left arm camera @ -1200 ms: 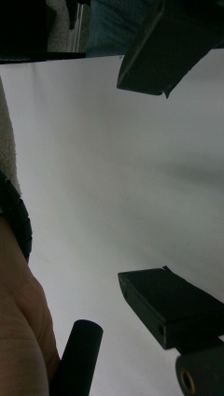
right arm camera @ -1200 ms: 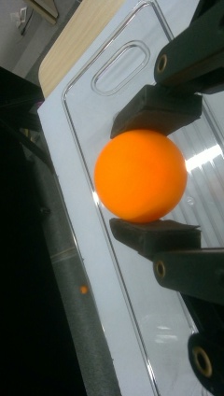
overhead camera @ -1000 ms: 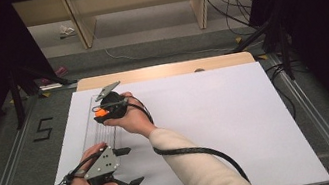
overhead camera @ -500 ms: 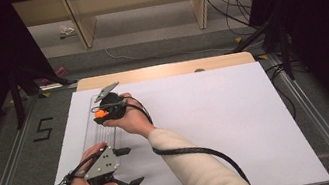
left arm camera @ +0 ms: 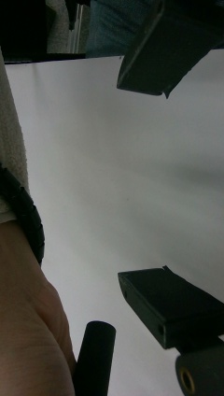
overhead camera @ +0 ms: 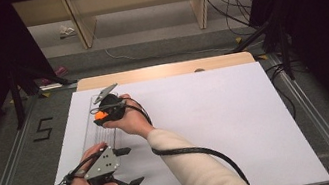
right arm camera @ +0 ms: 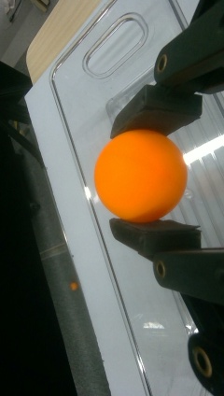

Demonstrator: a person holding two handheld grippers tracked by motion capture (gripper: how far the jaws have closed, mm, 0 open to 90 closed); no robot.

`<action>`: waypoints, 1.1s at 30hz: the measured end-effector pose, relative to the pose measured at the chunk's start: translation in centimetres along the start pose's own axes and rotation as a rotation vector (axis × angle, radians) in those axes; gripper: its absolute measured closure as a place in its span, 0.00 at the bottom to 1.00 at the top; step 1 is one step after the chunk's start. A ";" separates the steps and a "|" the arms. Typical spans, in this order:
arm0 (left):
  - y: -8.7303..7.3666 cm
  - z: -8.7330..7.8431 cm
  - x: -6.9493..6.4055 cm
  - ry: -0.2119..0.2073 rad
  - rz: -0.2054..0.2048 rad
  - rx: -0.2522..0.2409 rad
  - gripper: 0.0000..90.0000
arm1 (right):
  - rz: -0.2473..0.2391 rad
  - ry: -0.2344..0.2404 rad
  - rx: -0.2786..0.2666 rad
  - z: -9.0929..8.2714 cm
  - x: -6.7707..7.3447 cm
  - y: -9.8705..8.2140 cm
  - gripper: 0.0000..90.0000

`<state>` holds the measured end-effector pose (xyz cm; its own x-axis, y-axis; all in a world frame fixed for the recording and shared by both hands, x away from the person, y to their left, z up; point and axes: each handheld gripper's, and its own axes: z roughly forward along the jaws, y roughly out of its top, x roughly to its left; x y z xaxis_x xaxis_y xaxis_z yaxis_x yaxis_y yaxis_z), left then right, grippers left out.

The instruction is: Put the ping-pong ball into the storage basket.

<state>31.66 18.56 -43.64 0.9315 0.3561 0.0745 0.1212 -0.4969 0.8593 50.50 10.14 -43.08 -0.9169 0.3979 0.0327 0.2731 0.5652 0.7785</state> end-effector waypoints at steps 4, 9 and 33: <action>0.0 0.0 0.0 -0.001 0.001 0.001 0.08 | -0.004 0.003 0.006 0.1 0.0 0.0 0.57; 0.0 0.0 0.0 -0.001 0.001 0.001 0.08 | -0.004 0.004 0.011 0.2 0.0 -0.1 0.57; 0.0 0.0 0.0 -0.003 0.004 0.002 0.08 | 0.000 0.013 0.044 0.9 0.1 -0.5 0.57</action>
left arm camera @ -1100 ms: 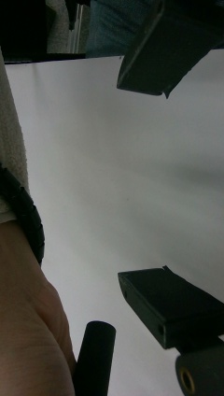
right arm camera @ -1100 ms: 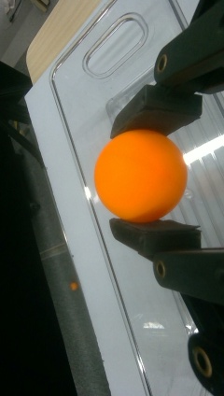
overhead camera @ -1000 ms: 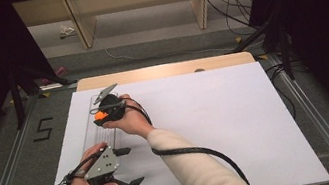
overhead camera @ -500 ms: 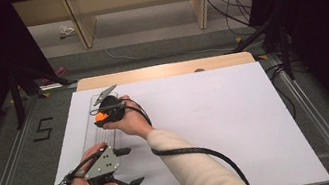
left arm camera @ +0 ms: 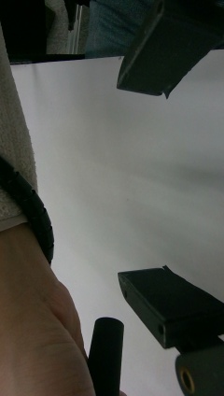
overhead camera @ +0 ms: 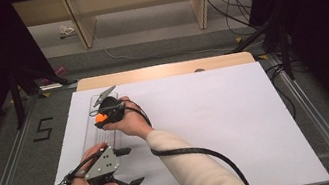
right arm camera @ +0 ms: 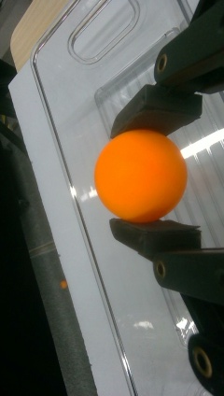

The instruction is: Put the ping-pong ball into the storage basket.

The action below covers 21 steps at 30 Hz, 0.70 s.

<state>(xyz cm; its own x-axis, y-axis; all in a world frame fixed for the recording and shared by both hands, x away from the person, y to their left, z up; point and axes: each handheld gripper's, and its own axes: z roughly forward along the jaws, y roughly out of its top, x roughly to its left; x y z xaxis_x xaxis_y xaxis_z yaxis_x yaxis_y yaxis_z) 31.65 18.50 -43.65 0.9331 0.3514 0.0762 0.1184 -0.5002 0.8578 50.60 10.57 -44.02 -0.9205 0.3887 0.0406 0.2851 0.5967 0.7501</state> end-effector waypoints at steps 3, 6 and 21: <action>0.0 0.0 0.0 0.000 0.001 0.000 0.08 | -0.001 0.001 0.000 0.0 0.0 0.0 0.57; 0.0 0.0 0.0 0.002 -0.001 0.000 0.08 | -0.003 0.002 0.002 0.0 0.0 0.0 0.57; 0.0 0.0 0.0 0.001 0.001 0.002 0.08 | 0.001 0.007 0.015 0.4 0.0 -0.3 0.56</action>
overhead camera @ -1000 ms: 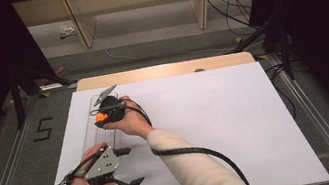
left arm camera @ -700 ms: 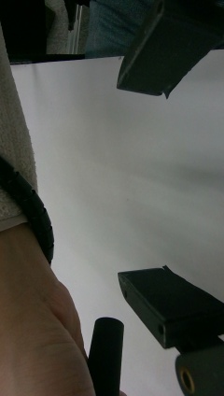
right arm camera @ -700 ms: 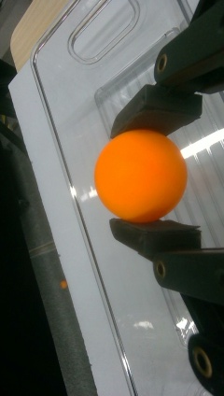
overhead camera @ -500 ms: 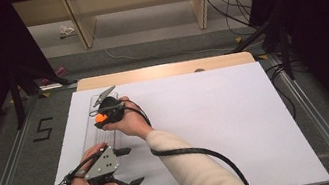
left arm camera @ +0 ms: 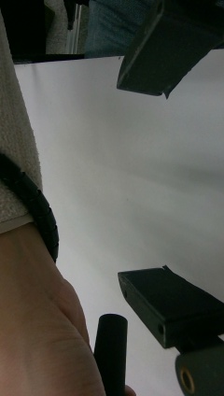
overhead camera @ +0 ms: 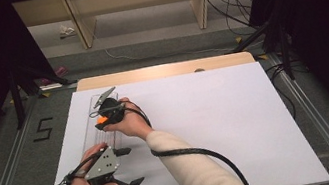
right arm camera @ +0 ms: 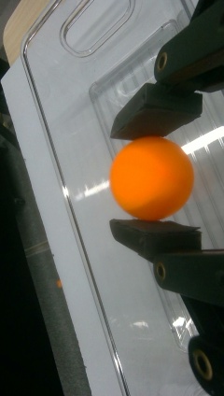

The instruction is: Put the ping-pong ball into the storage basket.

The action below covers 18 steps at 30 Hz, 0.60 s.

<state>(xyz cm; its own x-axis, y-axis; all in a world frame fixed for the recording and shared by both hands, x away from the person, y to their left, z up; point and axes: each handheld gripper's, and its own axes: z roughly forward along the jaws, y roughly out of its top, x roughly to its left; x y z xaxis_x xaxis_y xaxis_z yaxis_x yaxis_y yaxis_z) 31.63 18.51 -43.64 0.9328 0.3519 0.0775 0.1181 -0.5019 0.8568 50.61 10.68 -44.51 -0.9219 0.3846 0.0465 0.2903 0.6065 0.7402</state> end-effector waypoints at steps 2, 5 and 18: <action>0.0 0.0 0.0 -0.002 0.002 0.000 0.08 | 0.001 0.000 0.000 0.0 0.0 0.0 0.56; 0.0 0.0 0.0 -0.002 0.002 0.000 0.08 | -0.003 -0.001 -0.002 0.0 0.0 0.0 0.55; 0.0 0.0 0.0 0.000 0.000 0.002 0.08 | 0.031 -0.022 -0.045 -0.7 -0.2 0.1 0.30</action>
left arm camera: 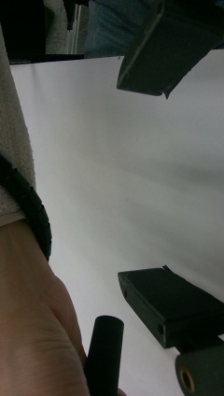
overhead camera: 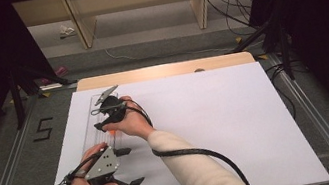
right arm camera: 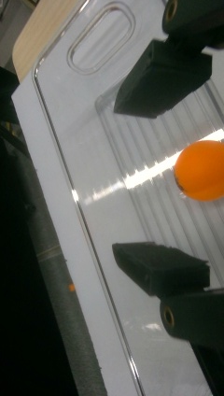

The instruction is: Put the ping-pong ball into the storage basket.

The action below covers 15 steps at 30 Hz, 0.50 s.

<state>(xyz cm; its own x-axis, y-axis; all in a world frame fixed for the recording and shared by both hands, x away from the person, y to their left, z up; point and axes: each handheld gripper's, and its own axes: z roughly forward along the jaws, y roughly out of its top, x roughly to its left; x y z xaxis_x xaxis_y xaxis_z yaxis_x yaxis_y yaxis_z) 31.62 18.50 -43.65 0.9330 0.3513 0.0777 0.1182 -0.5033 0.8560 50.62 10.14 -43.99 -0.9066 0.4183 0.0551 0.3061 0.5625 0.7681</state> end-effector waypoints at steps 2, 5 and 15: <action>0.0 0.0 0.0 -0.001 -0.001 0.001 0.08 | 0.004 -0.001 -0.010 -0.3 -0.1 0.0 0.25; 0.0 0.0 0.0 -0.001 -0.001 0.001 0.08 | 0.012 -0.007 -0.020 -0.8 -0.2 -0.2 0.21; 0.0 0.0 0.0 0.000 -0.002 0.001 0.08 | 0.025 -0.023 -0.065 -2.8 -0.8 -1.0 0.18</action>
<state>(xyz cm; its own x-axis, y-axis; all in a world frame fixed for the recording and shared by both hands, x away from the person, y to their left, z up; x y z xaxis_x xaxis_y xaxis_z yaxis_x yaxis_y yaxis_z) 31.64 18.47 -43.67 0.9326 0.3528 0.0758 0.1210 -0.5035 0.8555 50.21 7.25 -42.97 -0.8916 0.4487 0.0604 0.3084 0.5044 0.8065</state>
